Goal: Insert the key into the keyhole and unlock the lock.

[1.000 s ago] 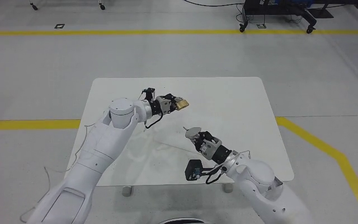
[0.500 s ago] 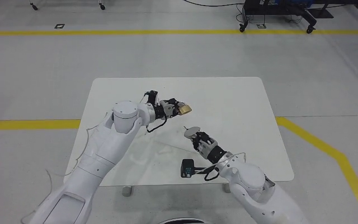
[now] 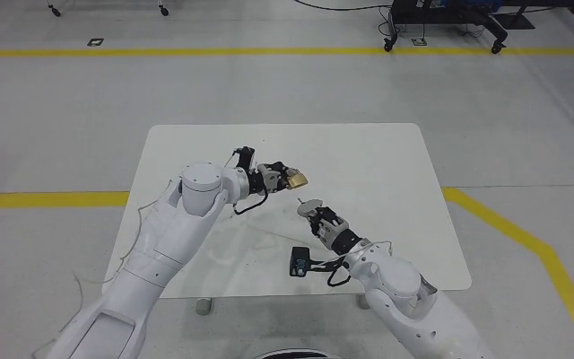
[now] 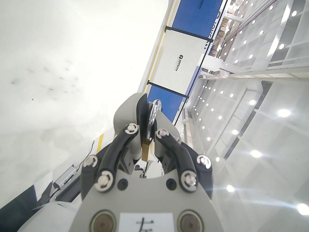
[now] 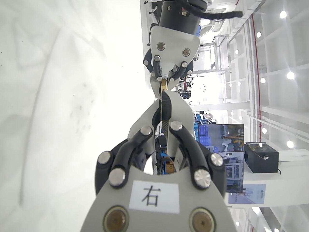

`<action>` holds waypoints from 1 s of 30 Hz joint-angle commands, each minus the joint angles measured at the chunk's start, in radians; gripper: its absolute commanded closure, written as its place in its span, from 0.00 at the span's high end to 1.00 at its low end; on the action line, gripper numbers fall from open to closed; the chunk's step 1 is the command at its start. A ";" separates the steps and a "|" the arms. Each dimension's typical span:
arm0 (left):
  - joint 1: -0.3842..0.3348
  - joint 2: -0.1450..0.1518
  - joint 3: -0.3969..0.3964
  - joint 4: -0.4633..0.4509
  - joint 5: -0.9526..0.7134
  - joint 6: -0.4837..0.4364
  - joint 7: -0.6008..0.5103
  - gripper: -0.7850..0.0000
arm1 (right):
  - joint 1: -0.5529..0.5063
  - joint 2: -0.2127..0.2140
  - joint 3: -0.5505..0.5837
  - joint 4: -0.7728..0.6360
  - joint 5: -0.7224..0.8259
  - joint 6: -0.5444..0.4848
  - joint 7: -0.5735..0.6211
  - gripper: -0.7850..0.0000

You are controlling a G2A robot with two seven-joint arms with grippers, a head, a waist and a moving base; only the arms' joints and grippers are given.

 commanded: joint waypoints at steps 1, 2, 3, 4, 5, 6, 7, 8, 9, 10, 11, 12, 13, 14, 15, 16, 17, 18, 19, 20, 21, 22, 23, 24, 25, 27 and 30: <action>-0.001 0.000 0.003 0.001 0.009 0.002 -0.005 0.00 | 0.004 -0.001 0.000 0.004 0.002 -0.002 0.002 0.00; -0.001 0.001 0.005 0.001 0.012 0.003 -0.010 0.00 | 0.006 -0.002 0.000 0.007 0.004 -0.002 0.004 0.00; -0.001 0.001 0.006 0.002 0.015 0.005 -0.015 0.00 | 0.008 -0.003 0.000 0.010 0.003 -0.006 0.010 0.00; -0.001 0.001 0.010 0.001 0.018 0.007 -0.024 0.00 | 0.011 -0.004 0.000 0.014 0.005 -0.007 0.015 0.00; -0.002 0.001 0.011 0.001 0.019 0.010 -0.034 0.00 | 0.014 -0.006 -0.001 0.018 0.006 -0.009 0.023 0.00; -0.003 0.001 0.011 0.001 0.018 0.011 -0.041 0.00 | 0.018 -0.007 -0.002 0.022 0.007 -0.011 0.028 0.00; -0.003 0.002 0.011 0.000 0.020 0.012 -0.045 0.00 | 0.021 -0.008 -0.004 0.024 0.008 -0.012 0.029 0.00; -0.003 0.002 0.011 -0.001 0.023 0.013 -0.045 0.00 | 0.023 -0.009 -0.005 0.026 0.010 -0.013 0.030 0.00; -0.003 0.002 0.011 -0.003 0.025 0.014 -0.047 0.00 | 0.025 -0.010 -0.006 0.027 0.011 -0.014 0.031 0.00; -0.002 0.003 0.012 -0.004 0.026 0.015 -0.050 0.00 | 0.025 -0.011 -0.008 0.027 0.013 -0.014 0.030 0.00; -0.001 0.003 0.012 -0.006 0.027 0.016 -0.051 0.00 | 0.026 -0.012 -0.008 0.027 0.014 -0.016 0.030 0.00; -0.001 0.003 0.012 -0.007 0.028 0.017 -0.053 0.00 | 0.026 -0.012 -0.007 0.028 0.015 -0.016 0.030 0.00; 0.000 0.003 0.012 -0.007 0.028 0.018 -0.054 0.00 | 0.026 -0.013 -0.007 0.028 0.014 -0.017 0.030 0.00; 0.000 0.003 0.012 -0.008 0.028 0.018 -0.053 0.00 | 0.027 -0.013 -0.007 0.028 0.013 -0.017 0.031 0.00; 0.000 0.003 0.012 -0.008 0.029 0.019 -0.054 0.00 | 0.027 -0.014 -0.007 0.030 0.013 -0.018 0.032 0.00; 0.000 0.003 0.012 -0.009 0.030 0.020 -0.054 0.00 | 0.028 -0.014 -0.006 0.033 0.012 -0.018 0.037 0.00; 0.000 0.003 0.012 -0.009 0.030 0.019 -0.055 0.00 | 0.029 -0.015 -0.007 0.033 0.012 -0.019 0.038 0.00; 0.001 0.003 0.012 -0.009 0.029 0.018 -0.056 0.00 | 0.030 -0.016 -0.007 0.035 0.013 -0.020 0.040 0.00; 0.001 0.003 0.013 -0.008 0.029 0.019 -0.057 0.00 | 0.031 -0.017 -0.008 0.036 0.014 -0.021 0.041 0.00; 0.000 0.003 0.014 -0.007 0.030 0.020 -0.057 0.00 | 0.032 -0.018 -0.008 0.037 0.014 -0.023 0.043 0.00; 0.000 0.002 0.014 -0.005 0.028 0.022 -0.059 0.00 | 0.034 -0.018 -0.009 0.040 0.012 -0.025 0.047 0.00; -0.001 0.002 0.015 -0.004 0.027 0.022 -0.060 0.00 | 0.035 -0.019 -0.009 0.042 0.011 -0.026 0.052 0.00; -0.001 0.002 0.016 -0.001 0.028 0.023 -0.060 0.00 | 0.036 -0.020 -0.011 0.043 0.011 -0.026 0.056 0.00; -0.002 0.001 0.018 0.000 0.028 0.021 -0.061 0.00 | 0.038 -0.021 -0.012 0.045 0.011 -0.026 0.057 0.00; -0.003 0.001 0.019 0.002 0.027 0.021 -0.062 0.00 | 0.039 -0.022 -0.012 0.046 0.013 -0.026 0.059 0.00; -0.004 0.000 0.022 0.004 0.027 0.020 -0.065 0.00 | 0.041 -0.024 -0.012 0.047 0.015 -0.025 0.064 0.00; -0.007 -0.001 0.023 0.008 0.025 0.019 -0.065 0.00 | 0.040 -0.025 -0.008 0.048 0.016 -0.024 0.069 0.00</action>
